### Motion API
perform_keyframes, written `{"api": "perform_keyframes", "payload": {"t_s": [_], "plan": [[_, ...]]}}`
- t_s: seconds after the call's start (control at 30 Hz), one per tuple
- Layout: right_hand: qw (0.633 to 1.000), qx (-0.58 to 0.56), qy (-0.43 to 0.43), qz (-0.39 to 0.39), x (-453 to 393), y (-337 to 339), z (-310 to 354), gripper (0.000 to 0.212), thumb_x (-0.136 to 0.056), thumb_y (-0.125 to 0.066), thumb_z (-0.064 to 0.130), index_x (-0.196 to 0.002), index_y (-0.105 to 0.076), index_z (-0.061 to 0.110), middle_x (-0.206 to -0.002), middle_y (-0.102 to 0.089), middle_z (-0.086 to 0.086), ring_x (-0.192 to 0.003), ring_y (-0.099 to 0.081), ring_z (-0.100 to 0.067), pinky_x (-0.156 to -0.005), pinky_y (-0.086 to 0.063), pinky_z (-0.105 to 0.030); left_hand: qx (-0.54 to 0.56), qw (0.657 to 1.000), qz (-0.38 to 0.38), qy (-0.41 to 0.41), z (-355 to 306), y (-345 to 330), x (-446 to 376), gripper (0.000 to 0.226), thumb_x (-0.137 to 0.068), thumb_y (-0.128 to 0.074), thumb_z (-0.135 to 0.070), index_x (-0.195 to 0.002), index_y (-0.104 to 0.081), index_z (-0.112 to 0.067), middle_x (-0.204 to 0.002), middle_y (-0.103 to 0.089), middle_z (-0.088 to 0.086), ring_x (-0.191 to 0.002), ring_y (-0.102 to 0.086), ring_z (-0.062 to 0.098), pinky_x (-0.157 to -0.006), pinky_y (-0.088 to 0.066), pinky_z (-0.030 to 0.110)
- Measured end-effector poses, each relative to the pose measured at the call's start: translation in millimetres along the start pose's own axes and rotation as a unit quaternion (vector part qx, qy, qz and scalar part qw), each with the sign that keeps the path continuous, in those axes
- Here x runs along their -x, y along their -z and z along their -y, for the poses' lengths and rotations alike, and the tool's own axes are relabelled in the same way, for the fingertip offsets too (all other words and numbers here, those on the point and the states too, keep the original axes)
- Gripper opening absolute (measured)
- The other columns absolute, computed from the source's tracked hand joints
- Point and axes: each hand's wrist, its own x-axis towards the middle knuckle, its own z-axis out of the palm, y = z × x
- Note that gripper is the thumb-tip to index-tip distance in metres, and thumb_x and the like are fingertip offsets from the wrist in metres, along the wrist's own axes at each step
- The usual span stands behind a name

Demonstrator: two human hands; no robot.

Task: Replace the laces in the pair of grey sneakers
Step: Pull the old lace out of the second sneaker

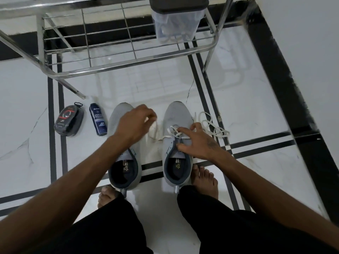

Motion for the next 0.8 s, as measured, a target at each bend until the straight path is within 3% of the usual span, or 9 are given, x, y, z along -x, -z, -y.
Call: {"api": "perform_keyframes", "payload": {"t_s": [0.07, 0.17, 0.3, 0.4, 0.47, 0.53, 0.63, 0.7, 0.8], "plan": [[1.0, -0.005, 0.004, 0.005, 0, -1, 2, 0.063, -0.075, -0.059, 0.065, -0.134, -0.038, 0.054, -0.125, -0.026, 0.005, -0.105, -0.054, -0.019, -0.084, -0.041, -0.029, -0.005, 0.996, 0.073, -0.054, -25, -18, -4, 0.021, -0.095, -0.06, -0.039, -0.108, -0.071, -0.027, -0.108, -0.062, -0.004, -0.09, -0.06, 0.016, -0.078, -0.046, 0.035], [1.0, -0.012, 0.012, 0.003, -1, 1, 4, 0.062, -0.075, -0.062, 0.064, -0.131, -0.037, 0.055, -0.125, -0.027, 0.005, -0.1, -0.056, -0.019, -0.081, -0.044, -0.031, -0.137, 0.971, 0.175, -0.085, -50, -44, -12, 0.025, -0.092, -0.061, -0.042, -0.109, -0.07, -0.026, -0.108, -0.059, -0.001, -0.094, -0.062, 0.023, -0.069, -0.038, 0.033], [1.0, -0.001, 0.007, 0.009, 2, 1, 2, 0.065, -0.077, -0.061, 0.061, -0.137, -0.037, 0.05, -0.132, -0.028, 0.004, -0.101, -0.056, -0.02, -0.082, -0.044, -0.032, -0.159, 0.979, 0.093, -0.089, -34, -43, -14, 0.005, -0.095, -0.061, -0.022, -0.098, -0.065, -0.023, -0.102, -0.063, -0.001, -0.088, -0.065, 0.025, -0.065, -0.039, 0.032], [1.0, -0.017, -0.001, 0.007, 4, 2, 1, 0.064, -0.075, -0.055, 0.064, -0.134, -0.037, 0.049, -0.134, -0.028, 0.005, -0.099, -0.053, -0.018, -0.081, -0.039, -0.031, -0.025, 0.999, 0.028, 0.037, -5, -28, -10, 0.01, -0.095, -0.058, -0.018, -0.089, -0.063, -0.024, -0.096, -0.062, -0.006, -0.087, -0.062, 0.02, -0.068, -0.039, 0.031], [0.999, -0.045, -0.018, 0.014, 5, 4, 0, 0.062, -0.069, -0.047, 0.07, -0.127, -0.04, 0.05, -0.129, -0.03, 0.007, -0.093, -0.053, -0.014, -0.078, -0.039, -0.031, 0.061, 0.991, -0.001, 0.122, 12, -26, -2, 0.011, -0.097, -0.057, -0.016, -0.09, -0.064, -0.02, -0.097, -0.063, -0.004, -0.092, -0.061, 0.021, -0.072, -0.038, 0.03], [0.996, -0.078, -0.032, 0.032, 7, 2, -1, 0.06, -0.068, -0.043, 0.07, -0.125, -0.039, 0.051, -0.127, -0.034, 0.005, -0.093, -0.055, -0.015, -0.076, -0.04, -0.032, 0.057, 0.987, -0.031, 0.145, 14, -28, 7, 0.012, -0.098, -0.054, -0.017, -0.099, -0.065, -0.014, -0.107, -0.063, 0.003, -0.094, -0.062, 0.024, -0.074, -0.039, 0.03], [0.997, -0.069, -0.027, 0.022, 9, -6, 4, 0.062, -0.067, -0.04, 0.07, -0.124, -0.037, 0.047, -0.125, -0.037, 0.003, -0.093, -0.057, -0.02, -0.076, -0.042, -0.034, -0.004, 0.998, -0.064, 0.024, -16, -29, 7, 0.021, -0.099, -0.053, -0.03, -0.113, -0.065, -0.019, -0.118, -0.057, -0.001, -0.081, -0.058, 0.017, -0.067, -0.041, 0.029], [0.999, -0.044, -0.026, 0.0, 9, -9, 8, 0.059, -0.071, -0.043, 0.068, -0.121, -0.038, 0.036, -0.12, -0.041, 0.001, -0.092, -0.056, -0.023, -0.076, -0.045, -0.036, -0.05, 0.997, 0.016, -0.056, -41, -36, 0, 0.026, -0.098, -0.054, -0.038, -0.114, -0.066, -0.022, -0.116, -0.058, -0.003, -0.085, -0.061, 0.017, -0.066, -0.04, 0.029], [0.997, -0.016, 0.009, -0.072, 13, -13, 13, 0.043, -0.083, -0.055, 0.056, -0.105, -0.036, 0.025, -0.105, -0.044, -0.001, -0.083, -0.054, -0.024, -0.066, -0.042, -0.035, -0.225, 0.961, 0.138, -0.079, -63, -52, -2, 0.025, -0.096, -0.056, -0.036, -0.106, -0.066, -0.016, -0.102, -0.059, 0.003, -0.089, -0.063, 0.025, -0.063, -0.035, 0.032]]}}
